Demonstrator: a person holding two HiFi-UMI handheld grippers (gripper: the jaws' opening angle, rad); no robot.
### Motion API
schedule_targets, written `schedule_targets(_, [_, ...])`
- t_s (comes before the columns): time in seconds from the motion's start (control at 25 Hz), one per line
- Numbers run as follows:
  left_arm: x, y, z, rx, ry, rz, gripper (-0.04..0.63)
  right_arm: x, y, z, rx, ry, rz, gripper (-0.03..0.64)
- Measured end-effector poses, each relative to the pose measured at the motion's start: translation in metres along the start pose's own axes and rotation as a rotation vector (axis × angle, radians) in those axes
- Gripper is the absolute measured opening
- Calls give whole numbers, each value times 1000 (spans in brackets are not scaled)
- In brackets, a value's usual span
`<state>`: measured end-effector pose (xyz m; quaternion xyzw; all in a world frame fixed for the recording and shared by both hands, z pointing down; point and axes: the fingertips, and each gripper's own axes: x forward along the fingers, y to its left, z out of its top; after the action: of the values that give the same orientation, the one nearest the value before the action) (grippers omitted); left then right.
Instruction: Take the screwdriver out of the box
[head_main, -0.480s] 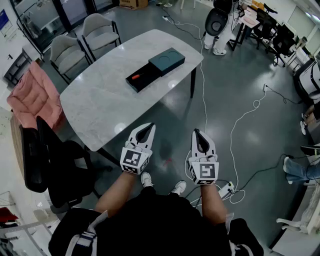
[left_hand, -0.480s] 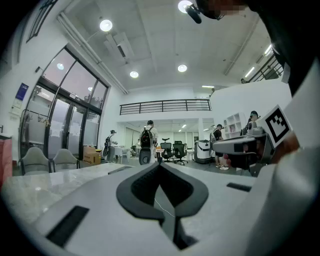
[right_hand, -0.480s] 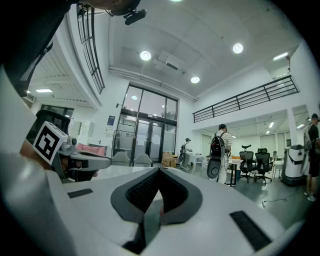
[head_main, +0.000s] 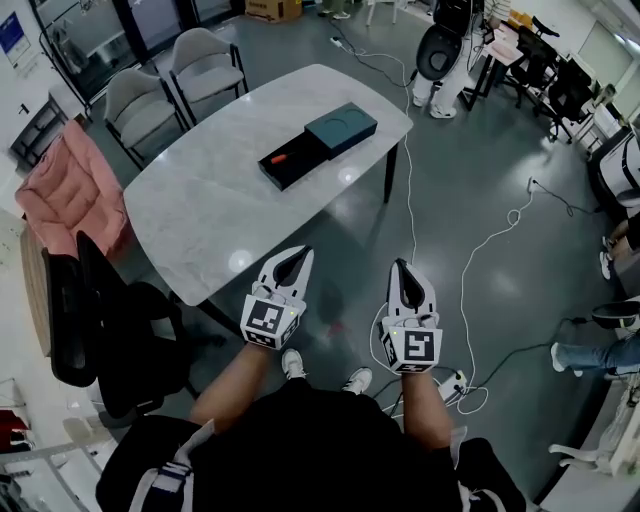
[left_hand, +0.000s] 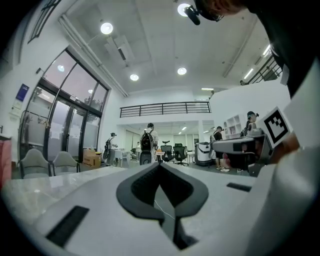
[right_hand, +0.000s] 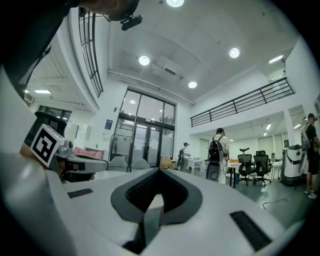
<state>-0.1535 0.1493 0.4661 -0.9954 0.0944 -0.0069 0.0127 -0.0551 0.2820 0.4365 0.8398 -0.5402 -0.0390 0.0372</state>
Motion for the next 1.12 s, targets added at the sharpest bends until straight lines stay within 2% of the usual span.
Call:
schedule_targets(0.2, [0, 9, 11, 59, -10, -11, 6, 10, 9, 7, 5, -10, -6, 20])
schedule_targets(0.68, [-13, 51, 26, 48, -39, -27, 6, 41, 51, 25, -8, -12, -11, 20])
schedule_targets(1.12, [11, 79, 15, 45, -27, 17, 6, 84, 44, 14, 4, -13, 34, 20])
